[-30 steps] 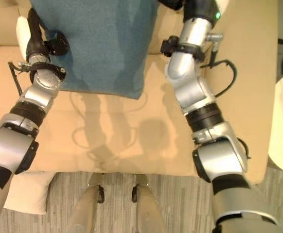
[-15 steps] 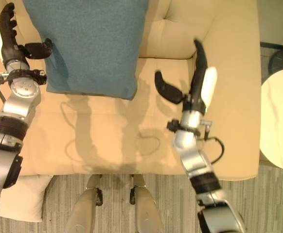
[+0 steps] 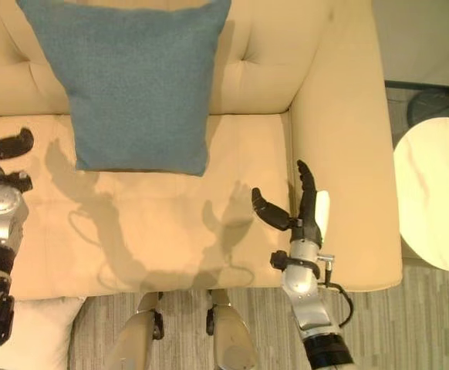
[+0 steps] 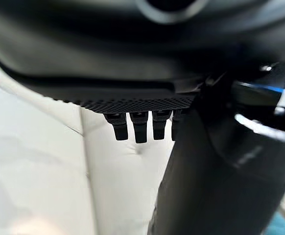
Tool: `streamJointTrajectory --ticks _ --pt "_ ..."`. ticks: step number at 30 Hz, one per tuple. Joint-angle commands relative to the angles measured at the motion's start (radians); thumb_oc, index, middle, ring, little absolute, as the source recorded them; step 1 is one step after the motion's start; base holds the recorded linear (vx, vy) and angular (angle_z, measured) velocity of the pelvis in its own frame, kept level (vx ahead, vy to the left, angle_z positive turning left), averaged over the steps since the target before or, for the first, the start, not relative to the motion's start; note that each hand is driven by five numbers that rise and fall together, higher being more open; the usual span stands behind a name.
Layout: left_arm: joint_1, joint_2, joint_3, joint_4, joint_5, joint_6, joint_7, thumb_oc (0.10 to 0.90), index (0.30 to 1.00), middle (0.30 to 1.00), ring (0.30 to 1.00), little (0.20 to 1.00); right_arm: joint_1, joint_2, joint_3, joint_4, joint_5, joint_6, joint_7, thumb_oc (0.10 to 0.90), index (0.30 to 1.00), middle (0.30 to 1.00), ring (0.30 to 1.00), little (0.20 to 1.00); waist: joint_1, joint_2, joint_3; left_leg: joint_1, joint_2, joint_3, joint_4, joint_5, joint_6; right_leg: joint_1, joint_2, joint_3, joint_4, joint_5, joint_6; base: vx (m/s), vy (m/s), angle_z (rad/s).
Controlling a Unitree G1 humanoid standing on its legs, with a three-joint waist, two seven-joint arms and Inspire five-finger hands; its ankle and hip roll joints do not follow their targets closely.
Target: Pick up all the scattered cushions and arrange them neatly on the sofa.
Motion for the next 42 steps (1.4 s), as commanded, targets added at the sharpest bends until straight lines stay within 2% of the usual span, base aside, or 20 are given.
streamJointTrajectory --ticks 1,2,6,7,12,13,14,15,18,21,22,23,24,25,28,33,34,35,40,42 --pt "0.228 -0.06 0.026 -0.111 0.104 -0.103 0.018 0.8 0.9 0.9 0.9 0.9 0.132 -0.013 -0.095 -0.051 0.048 -0.073 -0.018 0.8 0.9 0.9 0.9 0.9 0.019 0.015 -0.236 0.046 -0.023 0.004 0.003 -0.139 0.004 0.089 -0.026 -0.017 0.01 -0.133 0.079 0.1 0.081 -0.02" --pt "0.355 -0.147 0.015 -0.137 0.088 -0.116 -0.028 0.8 0.9 0.9 0.9 0.9 0.157 0.007 -0.13 -0.02 0.07 -0.06 -0.015 0.8 0.9 0.9 0.9 0.9 0.025 0.019 -0.244 0.081 -0.029 0.0 0.003 -0.153 0.012 0.121 -0.034 -0.012 0.01 -0.141 0.08 0.08 0.068 -0.06" --pt "0.51 -0.258 -0.027 -0.077 0.043 -0.116 -0.135 0.8 0.9 0.9 0.9 0.9 0.209 0.029 -0.174 0.003 0.092 -0.031 0.002 0.8 0.9 0.9 0.9 0.9 0.027 0.028 -0.256 0.148 -0.039 0.0 0.015 -0.177 0.025 0.182 -0.051 -0.006 0.016 -0.154 0.079 0.07 0.117 -0.02" --pt "0.57 -0.325 -0.097 0.036 0.059 -0.099 -0.194 0.8 0.9 0.9 0.9 0.9 0.225 0.044 -0.2 0.023 0.11 -0.024 -0.003 0.8 0.9 0.9 0.9 0.9 0.023 0.032 -0.248 0.158 -0.052 0.0 0.073 -0.202 0.035 0.206 -0.067 -0.003 0.03 -0.153 0.08 -0.01 0.1 -0.02" --pt "0.61 -0.432 -0.186 0.362 0.166 -0.068 -0.24 0.8 0.9 0.9 0.9 0.9 0.233 0.071 -0.204 0.051 0.106 -0.019 -0.027 0.8 0.9 0.9 0.9 0.9 0.02 0.044 -0.268 0.199 -0.063 0.02 0.053 -0.213 0.041 0.217 -0.078 0.002 0.039 -0.13 0.097 -0.05 0.071 -0.03" --pt "0.598 -0.466 -0.219 0.494 0.186 -0.042 -0.275 0.8 0.9 0.9 0.9 0.9 0.201 0.086 -0.172 0.084 0.113 -0.014 -0.044 0.8 0.9 0.9 0.9 0.9 0.03 0.053 -0.249 0.19 -0.046 0.029 0.052 -0.192 0.045 0.202 -0.071 0.0 0.13 -0.154 0.099 -0.2 -0.011 -0.09" --pt "0.595 -0.467 -0.218 0.497 0.187 -0.043 -0.275 0.8 0.9 0.9 0.9 0.9 0.199 0.085 -0.172 0.085 0.113 -0.015 -0.044 0.8 0.9 0.9 0.9 0.9 0.031 0.053 -0.247 0.191 -0.046 0.03 0.052 -0.193 0.045 0.198 -0.072 0.002 0.139 -0.16 0.099 -0.47 -0.064 -0.11" --pt "0.596 -0.476 -0.238 0.591 0.28 -0.01 -0.257 0.8 0.9 0.9 0.9 0.9 0.17 0.111 -0.137 0.099 0.134 -0.023 -0.048 0.8 0.9 0.9 0.9 0.9 0.061 0.06 -0.228 0.169 -0.023 0.046 0.056 -0.164 0.045 0.214 -0.082 -0.055 0.252 -0.218 0.088 -0.45 -0.113 -0.11" --pt "0.614 -0.467 -0.267 0.664 0.401 0.029 -0.273 0.8 0.9 0.9 0.9 0.9 0.193 0.129 -0.112 0.079 0.156 -0.033 -0.038 0.8 0.9 0.9 0.9 0.9 0.085 0.048 -0.248 0.134 -0.022 0.036 0.047 -0.127 0.044 0.255 -0.089 -0.032 0.39 -0.237 0.093 -0.34 -0.124 -0.07" --pt "0.641 -0.436 -0.261 0.676 0.46 0.05 -0.287 0.8 0.9 0.9 0.9 0.9 0.226 0.13 -0.095 0.025 0.184 -0.05 -0.03 0.8 0.9 0.9 0.9 0.9 0.106 0.005 -0.286 0.056 -0.052 -0.014 0.063 -0.083 0.033 0.346 -0.046 0.146 0.412 -0.202 0.1 -0.3 -0.244 0.43" --pt "0.639 -0.423 -0.264 0.663 0.46 0.027 -0.277 0.8 0.9 0.9 0.9 0.9 0.232 0.126 -0.081 0.013 0.192 -0.06 -0.035 0.8 0.9 0.9 0.9 0.9 0.106 -0.009 -0.284 0.021 -0.057 -0.037 0.072 -0.06 0.029 0.385 -0.001 0.224 0.339 -0.291 0.067 -0.39 -0.246 0.71" --pt "0.63 -0.41 -0.257 0.649 0.445 0.029 -0.262 0.8 0.9 0.9 0.9 0.9 0.234 0.121 -0.061 0.0 0.197 -0.054 -0.016 0.8 0.9 0.9 0.9 0.9 0.111 -0.009 -0.278 -0.003 -0.046 -0.048 0.065 -0.025 0.014 0.364 0.025 0.244 0.33 -0.325 0.039 -0.65 -0.378 0.82" --pt "0.609 -0.404 -0.256 0.634 0.429 0.022 -0.226 0.8 0.9 0.9 0.9 0.9 0.221 0.109 -0.032 -0.03 0.204 -0.063 -0.019 0.8 0.9 0.9 0.9 0.9 0.133 0.0 -0.259 -0.06 -0.023 -0.09 0.031 0.038 -0.02 0.363 0.069 0.22 0.257 -0.424 -0.007 -0.51 -0.29 0.63" --pt "0.609 -0.404 -0.256 0.634 0.429 0.023 -0.226 0.8 0.9 0.9 0.9 0.9 0.221 0.109 -0.032 -0.029 0.204 -0.063 -0.019 0.8 0.9 0.9 0.9 0.9 0.129 0.002 -0.261 -0.062 -0.024 -0.094 0.031 0.04 -0.021 0.361 0.07 0.217 0.258 -0.425 -0.008 -0.72 -0.374 0.6" --pt "0.558 -0.419 -0.255 0.596 0.377 0.017 -0.188 0.8 0.9 0.9 0.9 0.9 0.251 0.072 0.017 -0.049 0.171 -0.053 -0.004 0.8 0.9 0.9 0.9 0.9 0.111 0.009 -0.208 -0.097 -0.011 -0.088 0.003 -0.006 -0.04 0.302 0.101 0.147 0.279 -0.443 -0.03 -0.57 -0.179 0.52" --pt "0.545 -0.422 -0.284 0.524 0.375 0.001 -0.177 0.8 0.9 0.9 0.9 0.9 0.304 0.072 0.059 -0.052 0.192 -0.026 0.043 0.8 0.9 0.9 0.9 0.9 0.072 -0.02 -0.195 -0.014 0.003 -0.065 0.179 -0.096 -0.015 0.257 0.053 0.082 0.24 -0.329 -0.015 -0.44 -0.009 0.36" --pt "0.542 -0.417 -0.304 0.484 0.395 -0.01 -0.186 0.8 0.9 0.9 0.9 0.9 0.319 0.056 0.071 -0.059 0.164 -0.018 0.068 0.8 0.9 0.9 0.9 0.9 0.049 -0.044 -0.205 0.054 0.021 -0.032 0.278 -0.197 -0.005 0.234 0.018 0.05 0.216 -0.305 -0.013 -0.37 0.055 0.43" --pt "0.539 -0.415 -0.311 0.466 0.398 -0.013 -0.194 0.8 0.9 0.9 0.9 0.9 0.322 0.05 0.072 -0.06 0.154 -0.013 0.078 0.8 0.9 0.9 0.9 0.9 0.037 -0.051 -0.214 0.096 0.044 -0.016 0.316 -0.225 -0.005 0.221 0.007 0.035 0.203 -0.292 -0.014 -0.37 0.054 0.35" --pt "0.523 -0.424 -0.322 0.496 0.434 -0.003 -0.193 0.8 0.9 0.9 0.9 0.9 0.332 0.029 0.081 -0.083 0.132 -0.01 0.117 0.8 0.9 0.9 0.9 0.9 0.001 -0.059 -0.251 0.263 0.115 -0.017 0.388 -0.256 -0.025 0.173 -0.016 -0.004 0.193 -0.251 -0.011 -0.25 0.2 0.43" --pt "0.522 -0.435 -0.338 0.535 0.475 0.011 -0.206 0.8 0.9 0.9 0.9 0.9 0.333 0.017 0.08 -0.121 0.131 -0.009 0.137 0.8 0.9 0.9 0.9 0.9 -0.022 -0.042 -0.276 0.364 0.138 -0.039 0.347 -0.258 -0.058 0.124 -0.035 -0.03 0.207 -0.217 0.009 -0.25 0.341 0.31"
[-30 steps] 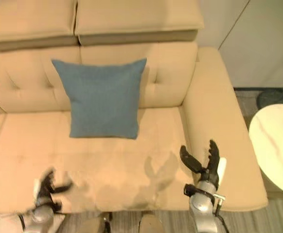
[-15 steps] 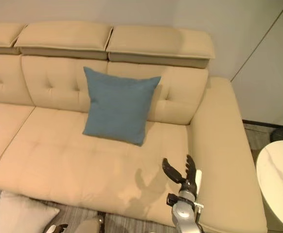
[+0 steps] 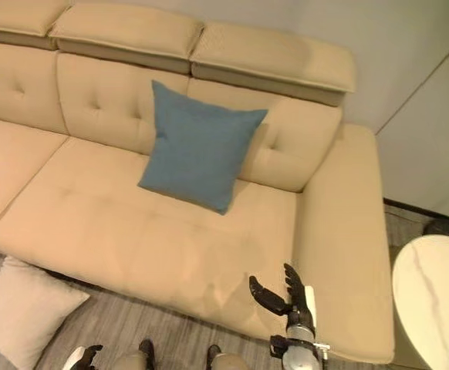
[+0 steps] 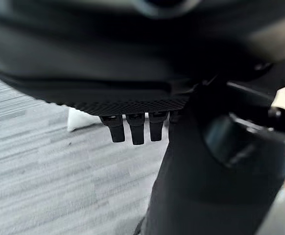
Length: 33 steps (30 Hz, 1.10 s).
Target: Pick up all the scattered cushions and arrange them neatly on the sofa.
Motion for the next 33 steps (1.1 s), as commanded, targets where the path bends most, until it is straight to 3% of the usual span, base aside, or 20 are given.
streamJointTrajectory --ticks 1,2,3,4,8,10,12,14,15,16,19,21,23,26,27,33 --pt "-0.059 -0.022 -0.004 -0.016 0.048 -0.034 0.017 0.8 0.9 0.9 0.9 0.9 -0.031 -0.014 -0.04 -0.167 -0.035 -0.074 0.007 0.8 0.9 0.9 0.9 0.9 -0.034 -0.018 -0.074 0.205 0.116 -0.025 0.039 -0.055 -0.094 0.011 0.003 0.0 -0.328 0.153 0.098 -0.29 0.4 0.51" --pt "-0.07 -0.042 -0.036 -0.021 0.082 -0.038 0.004 0.8 0.9 0.9 0.9 0.9 -0.013 -0.009 -0.048 -0.169 -0.02 -0.074 0.024 0.8 0.9 0.9 0.9 0.9 -0.06 0.002 -0.075 0.243 0.103 0.029 -0.07 -0.123 -0.083 -0.022 -0.027 -0.025 -0.318 0.18 0.13 -0.21 0.274 0.68" --pt "-0.07 -0.042 -0.036 -0.021 0.082 -0.038 0.004 0.8 0.9 0.9 0.9 0.9 -0.013 -0.008 -0.049 -0.169 -0.02 -0.074 0.024 0.8 0.9 0.9 0.9 0.9 -0.061 -0.001 -0.079 0.239 0.098 0.028 -0.073 -0.118 -0.082 -0.026 -0.031 -0.025 -0.32 0.183 0.131 -0.41 0.565 0.98" --pt "-0.08 -0.045 -0.057 -0.014 0.112 -0.037 -0.005 0.8 0.9 0.9 0.9 0.9 -0.015 0.0 -0.047 -0.137 -0.024 -0.063 0.048 0.8 0.9 0.9 0.9 0.9 -0.065 -0.01 -0.067 0.256 0.052 0.039 -0.159 -0.191 -0.061 -0.047 -0.073 -0.026 -0.329 0.242 0.166 -0.32 0.433 0.68" --pt "-0.075 -0.031 -0.081 -0.003 0.152 -0.043 0.006 0.8 0.9 0.9 0.9 0.9 -0.102 0.049 -0.023 0.052 0.033 -0.069 0.048 0.8 0.9 0.9 0.9 0.9 -0.028 -0.02 -0.04 0.252 -0.014 0.026 -0.213 -0.192 -0.031 -0.05 -0.124 -0.05 -0.409 0.336 0.223 -0.31 0.397 0.18" --pt "-0.068 -0.025 -0.012 0.019 0.058 -0.05 0.006 0.8 0.9 0.9 0.9 0.9 -0.15 0.08 -0.008 0.148 0.088 -0.079 0.051 0.8 0.9 0.9 0.9 0.9 -0.005 -0.029 -0.022 0.239 -0.038 0.003 -0.209 -0.184 -0.018 -0.045 -0.14 -0.052 -0.425 0.376 0.235 -0.28 0.227 0.03" --pt "-0.07 -0.021 0.018 0.036 0.01 -0.054 0.0 0.8 0.9 0.9 0.9 0.9 -0.175 0.087 -0.005 0.194 0.103 -0.081 0.051 0.8 0.9 0.9 0.9 0.9 0.005 -0.027 -0.014 0.225 -0.041 -0.01 -0.2 -0.176 -0.011 -0.047 -0.138 -0.047 -0.415 0.363 0.235 -0.22 0.127 0.2" --pt "-0.057 0.01 0.054 0.105 0.015 -0.027 0.001 0.8 0.9 0.9 0.9 0.9 -0.226 0.09 0.005 0.24 0.126 -0.093 0.062 0.8 0.9 0.9 0.9 0.9 0.037 -0.011 -0.002 0.185 -0.061 -0.04 -0.208 -0.14 0.006 -0.003 -0.103 -0.013 -0.341 0.275 0.206 -0.3 0.196 0.31" --pt "-0.057 0.011 0.054 0.105 0.015 -0.027 0.001 0.8 0.9 0.9 0.9 0.9 -0.227 0.091 0.005 0.24 0.126 -0.093 0.062 0.8 0.9 0.9 0.9 0.9 0.036 -0.013 -0.005 0.182 -0.063 -0.041 -0.208 -0.137 0.007 -0.006 -0.105 -0.013 -0.342 0.276 0.206 -0.28 0.21 0.31" --pt "-0.039 0.035 0.045 0.13 0.087 -0.002 -0.001 0.8 0.9 0.9 0.9 0.9 -0.221 0.09 0.016 0.237 0.135 -0.104 0.075 0.8 0.9 0.9 0.9 0.9 0.05 0.0 -0.024 0.165 -0.072 -0.06 -0.23 -0.112 0.015 0.044 -0.063 0.028 -0.268 0.196 0.189 -0.18 0.127 0.38" --pt "-0.05 0.059 0.074 0.127 0.057 0.0 0.011 0.8 0.9 0.9 0.9 0.9 -0.218 0.088 0.031 0.267 0.133 -0.109 0.072 0.8 0.9 0.9 0.9 0.9 0.06 0.009 -0.058 0.141 -0.094 -0.116 -0.251 -0.07 0.014 0.082 -0.018 0.105 -0.241 0.151 0.175 -0.13 0.068 0.46" --pt "-0.067 0.071 0.09 0.109 0.003 -0.012 0.018 0.8 0.9 0.9 0.9 0.9 -0.213 0.095 0.038 0.302 0.152 -0.111 0.072 0.8 0.9 0.9 0.9 0.9 0.03 0.016 -0.064 0.132 -0.112 -0.191 -0.244 -0.054 0.012 0.063 0.053 0.247 -0.18 0.126 0.167 -0.05 -0.021 0.84" --pt "-0.101 0.08 0.085 0.065 -0.045 -0.035 0.024 0.8 0.9 0.9 0.9 0.9 -0.225 0.079 0.066 0.324 0.149 -0.101 0.092 0.8 0.9 0.9 0.9 0.9 0.018 0.009 -0.06 0.1 -0.149 -0.264 -0.23 -0.029 0.002 0.098 0.113 0.365 -0.199 0.091 0.148 -0.12 -0.044 1.86" --pt "-0.11 0.079 0.06 0.042 -0.046 -0.05 0.036 0.8 0.9 0.9 0.9 0.9 -0.239 0.072 0.091 0.337 0.13 -0.099 0.111 0.8 0.9 0.9 0.9 0.9 0.024 0.007 -0.05 0.095 -0.152 -0.295 -0.234 -0.011 -0.004 0.097 0.119 0.335 -0.192 0.079 0.126 -0.11 -0.106 1.38" --pt "-0.115 0.067 0.033 0.023 -0.037 -0.059 0.042 0.8 0.9 0.9 0.9 0.9 -0.249 0.075 0.108 0.335 0.118 -0.1 0.119 0.8 0.9 0.9 0.9 0.9 0.036 0.001 -0.049 0.073 -0.156 -0.317 -0.232 0.003 -0.009 0.128 0.111 0.297 -0.252 0.061 0.114 -0.1 -0.078 0.46" --pt "-0.097 0.018 0.017 0.001 -0.081 -0.084 0.045 0.8 0.9 0.9 0.9 0.9 -0.27 0.074 0.147 0.338 0.094 -0.101 0.132 0.8 0.9 0.9 0.9 0.9 0.062 -0.01 -0.026 0.012 -0.158 -0.361 -0.214 0.039 -0.03 0.141 0.122 0.261 -0.331 0.056 0.084 -0.14 -0.083 0.41"
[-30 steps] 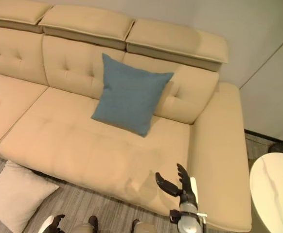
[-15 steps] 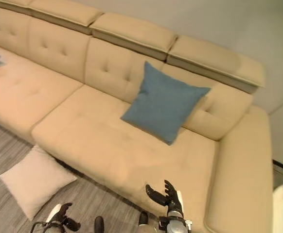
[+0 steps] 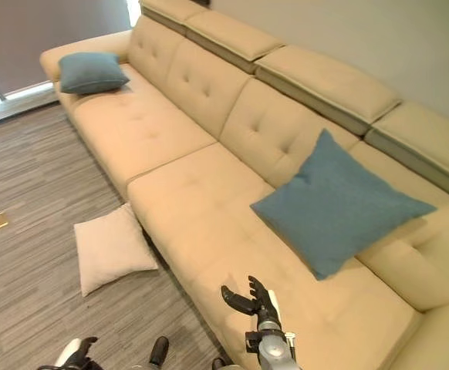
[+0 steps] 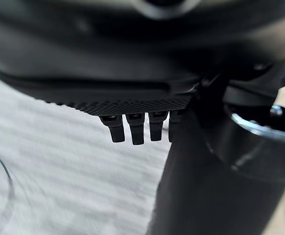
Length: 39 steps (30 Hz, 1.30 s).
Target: Pick up all the scattered cushions and arrange them neatly on the sofa.
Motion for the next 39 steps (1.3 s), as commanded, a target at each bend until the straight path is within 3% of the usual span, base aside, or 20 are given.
streamJointTrajectory --ticks 1,2,3,5,8,10,11,12,14,17,22,24,27,29,30,31,33,35,37,39 --pt "-0.093 0.01 0.032 -0.013 -0.119 -0.057 0.033 0.8 0.9 0.9 0.9 0.9 -0.052 -0.016 -0.007 -0.131 -0.047 -0.07 -0.009 0.8 0.9 0.9 0.9 0.9 0.014 -0.074 0.07 -0.048 -0.145 0.083 0.084 -0.083 -0.005 0.023 -0.028 -0.023 -0.036 -0.007 0.024 -0.21 -0.069 0.38" --pt "-0.094 0.01 0.032 -0.012 -0.119 -0.057 0.033 0.8 0.9 0.9 0.9 0.9 -0.053 -0.016 -0.007 -0.131 -0.047 -0.07 -0.009 0.8 0.9 0.9 0.9 0.9 0.013 -0.073 0.068 -0.052 -0.145 0.082 0.084 -0.081 -0.005 0.02 -0.028 -0.025 -0.038 -0.005 0.025 -0.23 -0.055 1.08" --pt "-0.096 -0.006 0.038 -0.009 -0.14 -0.055 0.04 0.8 0.9 0.9 0.9 0.9 -0.06 -0.02 -0.008 -0.132 -0.052 -0.067 -0.014 0.8 0.9 0.9 0.9 0.9 0.0 -0.076 0.078 -0.087 -0.127 0.195 0.103 -0.088 -0.001 0.017 -0.038 -0.061 -0.04 -0.008 0.029 -0.13 -0.016 1.2" --pt "-0.104 -0.01 0.067 -0.008 -0.129 -0.045 0.046 0.8 0.9 0.9 0.9 0.9 -0.069 -0.018 0.009 -0.158 -0.066 -0.056 -0.022 0.8 0.9 0.9 0.9 0.9 -0.02 -0.101 0.067 -0.095 -0.004 0.56 0.181 -0.164 0.014 0.004 -0.095 -0.179 -0.079 0.02 0.043 -0.21 0.01 1.66" --pt "-0.085 0.003 0.073 0.032 -0.083 -0.037 0.067 0.8 0.9 0.9 0.9 0.9 -0.066 -0.034 0.029 -0.201 -0.079 -0.077 -0.004 0.8 0.9 0.9 0.9 0.9 -0.015 -0.134 0.063 -0.069 0.024 0.522 0.272 -0.236 0.0 0.013 -0.13 -0.227 -0.077 0.026 0.033 -0.04 0.034 1.18" --pt "-0.079 0.005 0.08 0.035 -0.09 -0.038 0.068 0.8 0.9 0.9 0.9 0.9 -0.06 -0.035 0.033 -0.205 -0.085 -0.08 -0.003 0.8 0.9 0.9 0.9 0.9 -0.017 -0.139 0.058 -0.047 0.047 0.521 0.259 -0.233 -0.001 0.014 -0.136 -0.246 -0.071 0.024 0.027 0.09 0.103 0.65" --pt "-0.062 0.005 0.092 0.04 -0.107 -0.042 0.07 0.8 0.9 0.9 0.9 0.9 -0.038 -0.033 0.023 -0.192 -0.089 -0.081 -0.005 0.8 0.9 0.9 0.9 0.9 -0.024 -0.142 0.045 0.01 0.117 0.554 0.197 -0.202 -0.013 0.039 -0.146 -0.301 -0.071 0.012 0.027 0.14 0.138 0.69" --pt "-0.062 0.005 0.092 0.039 -0.107 -0.042 0.07 0.8 0.9 0.9 0.9 0.9 -0.038 -0.034 0.023 -0.192 -0.089 -0.081 -0.005 0.8 0.9 0.9 0.9 0.9 -0.025 -0.142 0.047 0.012 0.117 0.553 0.195 -0.201 -0.013 0.041 -0.146 -0.302 -0.071 0.012 0.026 0.18 0.258 1.09" --pt "-0.054 0.021 0.098 0.04 -0.1 -0.042 0.074 0.8 0.9 0.9 0.9 0.9 -0.005 -0.025 0.021 -0.163 -0.09 -0.08 -0.003 0.8 0.9 0.9 0.9 0.9 -0.03 -0.145 0.037 0.033 0.216 0.638 0.076 -0.112 -0.072 0.066 -0.157 -0.37 -0.092 0.003 0.046 0.15 0.256 1.4" --pt "-0.055 0.037 0.092 0.021 -0.083 -0.049 0.073 0.8 0.9 0.9 0.9 0.9 0.011 -0.025 0.03 -0.133 -0.11 -0.076 0.007 0.8 0.9 0.9 0.9 0.9 -0.027 -0.147 0.036 0.036 0.275 0.684 0.031 -0.063 -0.105 0.088 -0.18 -0.422 -0.13 0.029 0.073 0.11 0.292 0.86" --pt "-0.055 0.045 0.086 0.027 -0.077 -0.056 0.068 0.8 0.9 0.9 0.9 0.9 0.005 -0.011 0.031 -0.106 -0.123 -0.064 0.02 0.8 0.9 0.9 0.9 0.9 -0.004 -0.139 0.024 0.019 0.209 0.634 0.066 -0.125 -0.095 0.117 -0.247 -0.432 -0.13 0.067 0.116 0.21 0.442 0.41" --pt "-0.062 0.055 0.095 0.032 -0.094 -0.055 0.056 0.8 0.9 0.9 0.9 0.9 0.003 0.006 0.03 -0.115 -0.114 -0.058 0.027 0.8 0.9 0.9 0.9 0.9 0.011 -0.151 0.028 0.006 0.162 0.62 0.114 -0.174 -0.064 0.107 -0.314 -0.433 -0.06 0.104 0.135 0.19 0.395 0.22" --pt "-0.064 0.07 0.122 0.063 -0.109 -0.045 0.055 0.8 0.9 0.9 0.9 0.9 -0.015 0.018 0.051 -0.135 -0.123 -0.051 0.042 0.8 0.9 0.9 0.9 0.9 0.021 -0.153 0.043 0.021 0.074 0.618 0.144 -0.238 0.01 0.051 -0.435 -0.408 0.124 0.237 0.145 0.26 0.538 0.11" --pt "-0.068 0.076 0.131 0.077 -0.108 -0.035 0.058 0.8 0.9 0.9 0.9 0.9 -0.014 0.023 0.062 -0.142 -0.147 -0.054 0.039 0.8 0.9 0.9 0.9 0.9 0.008 -0.133 0.055 0.043 0.045 0.604 0.144 -0.262 0.04 0.001 -0.452 -0.359 0.246 0.27 0.133 0.32 0.513 0.12" --pt "-0.067 0.082 0.135 0.085 -0.093 -0.02 0.054 0.8 0.9 0.9 0.9 0.9 0.018 0.019 0.061 -0.173 -0.169 -0.055 0.032 0.8 0.9 0.9 0.9 0.9 -0.032 -0.111 0.054 0.081 0.019 0.588 0.116 -0.257 0.057 -0.061 -0.369 -0.267 0.294 0.232 0.097 0.21 0.273 0.31" --pt "-0.067 0.082 0.135 0.084 -0.093 -0.019 0.054 0.8 0.9 0.9 0.9 0.9 0.018 0.018 0.061 -0.173 -0.169 -0.055 0.032 0.8 0.9 0.9 0.9 0.9 -0.031 -0.112 0.055 0.082 0.019 0.589 0.116 -0.257 0.057 -0.062 -0.369 -0.266 0.296 0.231 0.097 0.41 0.41 0.55" --pt "-0.081 0.088 0.146 0.082 -0.096 -0.018 0.058 0.8 0.9 0.9 0.9 0.9 0.045 -0.004 0.067 -0.192 -0.219 -0.059 0.019 0.8 0.9 0.9 0.9 0.9 -0.084 -0.09 0.069 0.156 -0.003 0.561 0.071 -0.278 0.055 -0.161 -0.222 -0.22 0.254 0.094 0.069 0.39 0.194 0.63" --pt "-0.088 0.088 0.147 0.079 -0.1 -0.018 0.056 0.8 0.9 0.9 0.9 0.9 0.053 -0.006 0.066 -0.195 -0.218 -0.058 0.021 0.8 0.9 0.9 0.9 0.9 -0.094 -0.091 0.073 0.172 -0.013 0.547 0.06 -0.283 0.054 -0.169 -0.201 -0.217 0.212 0.095 0.077 0.24 0.039 0.42" --pt "-0.108 0.092 0.143 0.079 -0.099 -0.015 0.052 0.8 0.9 0.9 0.9 0.9 0.059 -0.006 0.069 -0.186 -0.205 -0.06 0.025 0.8 0.9 0.9 0.9 0.9 -0.132 -0.098 0.08 0.239 -0.041 0.519 0.023 -0.304 0.049 -0.227 -0.132 -0.205 0.066 0.133 0.093 0.37 0.009 0.42" --pt "-0.133 0.091 0.129 0.08 -0.086 -0.014 0.05 0.8 0.9 0.9 0.9 0.9 0.058 -0.012 0.077 -0.177 -0.206 -0.061 0.03 0.8 0.9 0.9 0.9 0.9 -0.155 -0.101 0.079 0.301 -0.057 0.498 -0.002 -0.331 0.041 -0.276 -0.108 -0.257 -0.053 0.184 0.12 0.57 -0.055 0.33"
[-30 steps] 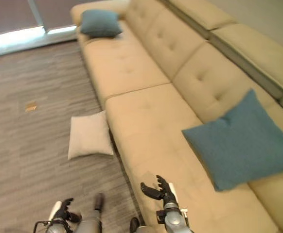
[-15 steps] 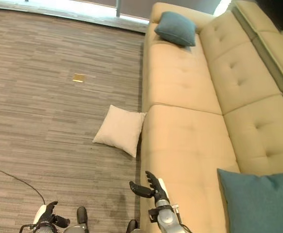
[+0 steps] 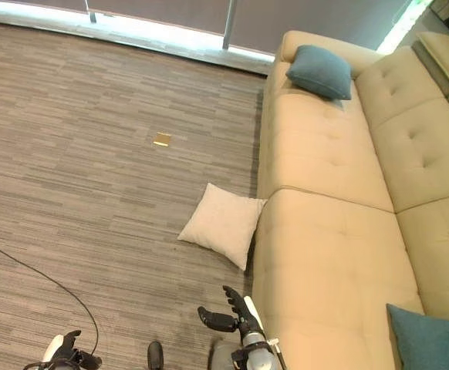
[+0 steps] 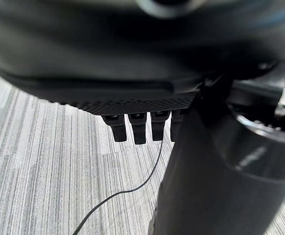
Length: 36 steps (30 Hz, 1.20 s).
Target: Pick up all the scattered cushions and arrange them neatly on the sofa.
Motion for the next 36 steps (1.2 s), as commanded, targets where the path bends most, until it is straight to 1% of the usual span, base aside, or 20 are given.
streamJointTrajectory --ticks 1,3,4,5,7,8,9,10,11,12,13,15,16,18,19,21,23,26,30,36 --pt "-0.056 0.026 -0.008 -0.051 0.042 -0.029 0.008 0.8 0.9 0.9 0.9 0.9 -0.064 -0.041 0.001 -0.066 -0.019 -0.069 -0.017 0.8 0.9 0.9 0.9 0.9 -0.039 -0.034 0.013 0.177 -0.005 0.056 0.036 -0.226 -0.101 0.009 -0.038 -0.167 -0.208 0.154 0.087 0.48 -0.091 0.22" --pt "-0.053 0.019 -0.021 -0.062 0.054 -0.033 0.008 0.8 0.9 0.9 0.9 0.9 -0.058 -0.045 -0.001 -0.063 -0.02 -0.073 -0.021 0.8 0.9 0.9 0.9 0.9 -0.044 -0.038 0.007 0.19 -0.013 0.058 0.048 -0.229 -0.103 0.032 -0.045 -0.221 -0.223 0.156 0.067 0.36 -0.117 0.24" --pt "-0.047 0.017 -0.021 -0.069 0.059 -0.034 0.007 0.8 0.9 0.9 0.9 0.9 -0.054 -0.049 0.001 -0.066 -0.023 -0.072 -0.022 0.8 0.9 0.9 0.9 0.9 -0.038 -0.026 -0.003 0.204 0.002 0.06 0.054 -0.252 -0.104 0.059 -0.028 -0.219 -0.232 0.138 0.06 0.38 -0.144 0.28" --pt "-0.037 0.008 -0.026 -0.073 0.068 -0.034 0.01 0.8 0.9 0.9 0.9 0.9 -0.052 -0.05 0.003 -0.067 -0.025 -0.071 -0.014 0.8 0.9 0.9 0.9 0.9 -0.046 -0.034 -0.011 0.204 -0.007 0.071 0.069 -0.234 -0.108 0.059 -0.037 -0.212 -0.21 0.161 0.034 0.39 -0.159 0.11" --pt "-0.016 -0.017 -0.035 -0.071 0.069 -0.038 0.006 0.8 0.9 0.9 0.9 0.9 -0.04 -0.059 -0.006 -0.072 -0.017 -0.074 -0.009 0.8 0.9 0.9 0.9 0.9 -0.065 -0.012 -0.029 0.202 0.016 0.069 0.134 -0.197 -0.136 0.066 -0.015 -0.165 -0.166 0.146 0.009 0.4 -0.176 0.04" --pt "-0.006 -0.032 -0.037 -0.077 0.058 -0.046 0.006 0.8 0.9 0.9 0.9 0.9 -0.041 -0.062 -0.01 -0.072 -0.014 -0.079 -0.013 0.8 0.9 0.9 0.9 0.9 -0.068 0.003 -0.03 0.189 0.031 0.075 0.207 -0.135 -0.168 0.076 -0.005 -0.157 -0.147 0.134 -0.007 0.46 -0.28 0.33" --pt "0.005 -0.037 -0.053 -0.098 0.059 -0.047 0.006 0.8 0.9 0.9 0.9 0.9 -0.038 -0.077 -0.014 -0.116 -0.004 -0.086 -0.011 0.8 0.9 0.9 0.9 0.9 -0.069 -0.001 -0.018 0.095 0.099 0.109 0.455 0.007 -0.238 0.124 0.008 -0.122 -0.133 0.094 -0.053 0.41 -0.317 0.17" --pt "0.006 -0.036 -0.063 -0.112 0.071 -0.048 0.009 0.8 0.9 0.9 0.9 0.9 -0.035 -0.083 -0.015 -0.119 -0.004 -0.088 -0.011 0.8 0.9 0.9 0.9 0.9 -0.064 -0.012 -0.011 0.046 0.129 0.122 0.571 0.044 -0.24 0.143 0.011 -0.108 -0.134 0.078 -0.069 0.28 -0.247 -0.09" --pt "0.006 -0.036 -0.063 -0.112 0.071 -0.048 0.009 0.8 0.9 0.9 0.9 0.9 -0.035 -0.083 -0.015 -0.119 -0.004 -0.088 -0.011 0.8 0.9 0.9 0.9 0.9 -0.064 -0.011 -0.012 0.043 0.131 0.122 0.575 0.042 -0.24 0.142 0.013 -0.108 -0.134 0.078 -0.069 0.27 -0.237 -0.56" --pt "-0.001 -0.031 -0.103 -0.146 0.108 -0.051 0.018 0.8 0.9 0.9 0.9 0.9 -0.043 -0.106 -0.017 -0.121 -0.009 -0.09 -0.021 0.8 0.9 0.9 0.9 0.9 -0.036 -0.039 0.025 -0.061 0.159 0.14 0.764 0.047 -0.218 0.203 0.026 -0.063 -0.133 0.038 -0.1 0.28 -0.191 -0.63" --pt "-0.008 -0.032 -0.105 -0.164 0.099 -0.053 0.022 0.8 0.9 0.9 0.9 0.9 -0.05 -0.113 -0.017 -0.117 -0.009 -0.086 -0.028 0.8 0.9 0.9 0.9 0.9 -0.025 -0.043 0.039 -0.111 0.166 0.154 0.794 0.007 -0.197 0.221 0.03 -0.041 -0.127 0.024 -0.105 0.38 -0.191 -0.91" --pt "-0.015 -0.034 -0.098 -0.19 0.056 -0.062 0.032 0.8 0.9 0.9 0.9 0.9 -0.061 -0.114 -0.027 -0.113 -0.005 -0.076 -0.046 0.8 0.9 0.9 0.9 0.9 -0.003 -0.052 0.057 -0.205 0.158 0.157 0.717 -0.044 -0.167 0.262 0.028 -0.003 -0.135 0.004 -0.097 0.25 0.002 -1.01" --pt "-0.015 -0.034 -0.098 -0.19 0.056 -0.062 0.032 0.8 0.9 0.9 0.9 0.9 -0.061 -0.114 -0.027 -0.113 -0.005 -0.076 -0.046 0.8 0.9 0.9 0.9 0.9 0.0 -0.052 0.059 -0.202 0.159 0.159 0.718 -0.046 -0.166 0.264 0.029 -0.001 -0.134 0.004 -0.096 0.24 0.053 -0.92" --pt "-0.016 -0.035 -0.079 -0.216 -0.003 -0.077 0.04 0.8 0.9 0.9 0.9 0.9 -0.065 -0.117 -0.034 -0.113 0.0 -0.076 -0.051 0.8 0.9 0.9 0.9 0.9 0.023 -0.062 0.061 -0.222 0.143 0.126 0.569 -0.074 -0.152 0.301 0.03 0.046 -0.154 -0.006 -0.078 0.32 0.116 -0.89" --pt "-0.025 -0.025 -0.078 -0.246 -0.026 -0.089 0.06 0.8 0.9 0.9 0.9 0.9 -0.08 -0.121 -0.031 -0.094 -0.001 -0.08 -0.058 0.8 0.9 0.9 0.9 0.9 0.055 -0.073 0.063 -0.255 0.111 0.007 0.354 -0.052 -0.161 0.322 0.036 0.102 -0.166 -0.016 -0.061 0.36 0.155 -0.93" --pt "-0.043 -0.006 -0.084 -0.283 -0.041 -0.104 0.073 0.8 0.9 0.9 0.9 0.9 -0.096 -0.125 -0.023 -0.084 -0.008 -0.084 -0.068 0.8 0.9 0.9 0.9 0.9 0.073 -0.076 0.077 -0.285 0.103 -0.105 0.264 -0.004 -0.178 0.333 0.053 0.148 -0.159 -0.028 -0.058 0.28 0.129 -1.43" --pt "-0.058 0.004 -0.072 -0.264 -0.041 -0.089 0.069 0.8 0.9 0.9 0.9 0.9 -0.058 -0.113 -0.031 -0.098 -0.006 -0.085 -0.064 0.8 0.9 0.9 0.9 0.9 0.05 -0.07 0.076 -0.218 0.106 -0.093 0.177 -0.012 -0.177 0.318 0.07 0.181 -0.142 -0.037 -0.054 0.15 0.206 -1.31" --pt "-0.085 0.014 -0.06 -0.246 -0.06 -0.086 0.073 0.8 0.9 0.9 0.9 0.9 -0.054 -0.111 -0.021 -0.115 -0.002 -0.087 -0.063 0.8 0.9 0.9 0.9 0.9 0.031 -0.082 0.078 -0.215 0.1 -0.067 0.159 -0.011 -0.171 0.278 0.06 0.199 -0.139 -0.024 -0.042 -0.03 0.126 -0.84" --pt "-0.173 0.041 -0.043 -0.228 -0.104 -0.09 0.084 0.8 0.9 0.9 0.9 0.9 -0.073 -0.096 0.009 -0.073 0.017 -0.079 -0.058 0.8 0.9 0.9 0.9 0.9 -0.004 -0.097 0.102 -0.27 0.094 0.003 0.148 -0.017 -0.149 0.132 0.054 0.247 -0.103 0.011 -0.02 -0.13 0.168 -0.22" --pt "-0.274 0.065 -0.01 -0.212 -0.214 -0.102 0.1 0.8 0.9 0.9 0.9 0.9 -0.166 -0.087 0.038 -0.04 0.014 -0.079 -0.097 0.8 0.9 0.9 0.9 0.9 -0.019 -0.116 0.162 -0.39 0.07 0.041 0.211 -0.039 -0.132 0.005 0.042 0.281 -0.082 0.052 0.002 -0.11 0.075 -0.23"
